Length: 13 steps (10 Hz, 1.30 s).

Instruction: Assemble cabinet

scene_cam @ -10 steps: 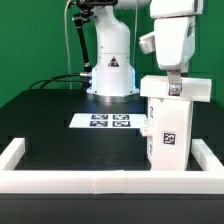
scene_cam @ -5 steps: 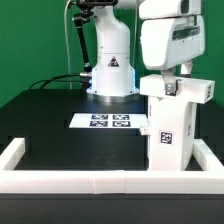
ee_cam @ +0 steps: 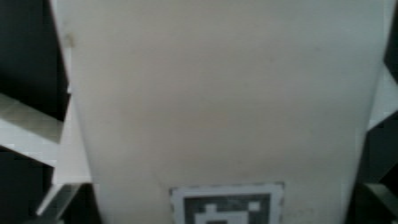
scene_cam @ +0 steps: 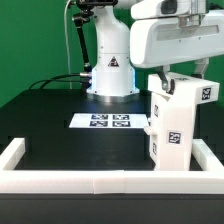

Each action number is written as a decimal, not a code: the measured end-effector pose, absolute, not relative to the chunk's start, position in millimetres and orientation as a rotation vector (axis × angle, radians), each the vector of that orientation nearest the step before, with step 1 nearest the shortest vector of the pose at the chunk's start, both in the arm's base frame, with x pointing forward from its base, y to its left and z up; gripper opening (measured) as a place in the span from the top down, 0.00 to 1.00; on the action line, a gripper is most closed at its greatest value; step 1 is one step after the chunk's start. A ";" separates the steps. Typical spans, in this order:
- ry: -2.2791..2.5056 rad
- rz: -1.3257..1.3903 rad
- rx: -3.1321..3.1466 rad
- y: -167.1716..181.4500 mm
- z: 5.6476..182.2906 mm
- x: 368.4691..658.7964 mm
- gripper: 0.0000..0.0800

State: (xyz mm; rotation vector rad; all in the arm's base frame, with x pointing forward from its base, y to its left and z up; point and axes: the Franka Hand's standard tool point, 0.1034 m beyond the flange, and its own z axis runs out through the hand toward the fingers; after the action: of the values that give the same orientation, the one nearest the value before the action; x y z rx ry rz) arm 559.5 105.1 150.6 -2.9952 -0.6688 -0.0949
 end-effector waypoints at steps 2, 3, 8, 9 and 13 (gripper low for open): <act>-0.421 -0.085 -3.034 105.4 150.6 559.4 0.30; -0.248 -0.079 -3.051 105.4 150.8 559.6 0.30; 0.348 -0.048 -3.034 104.6 149.7 558.7 0.30; 0.428 -0.043 -3.024 103.6 149.0 558.3 0.30; 0.467 -0.043 -3.019 100.7 149.2 558.7 0.30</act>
Offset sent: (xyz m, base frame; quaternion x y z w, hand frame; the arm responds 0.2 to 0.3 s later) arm 0.0025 0.0024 0.0044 0.0038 -0.0034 0.2265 0.9740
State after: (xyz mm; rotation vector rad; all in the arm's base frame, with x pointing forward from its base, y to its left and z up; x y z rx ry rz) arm 558.7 100.7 149.2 -3.0191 0.4672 -0.0425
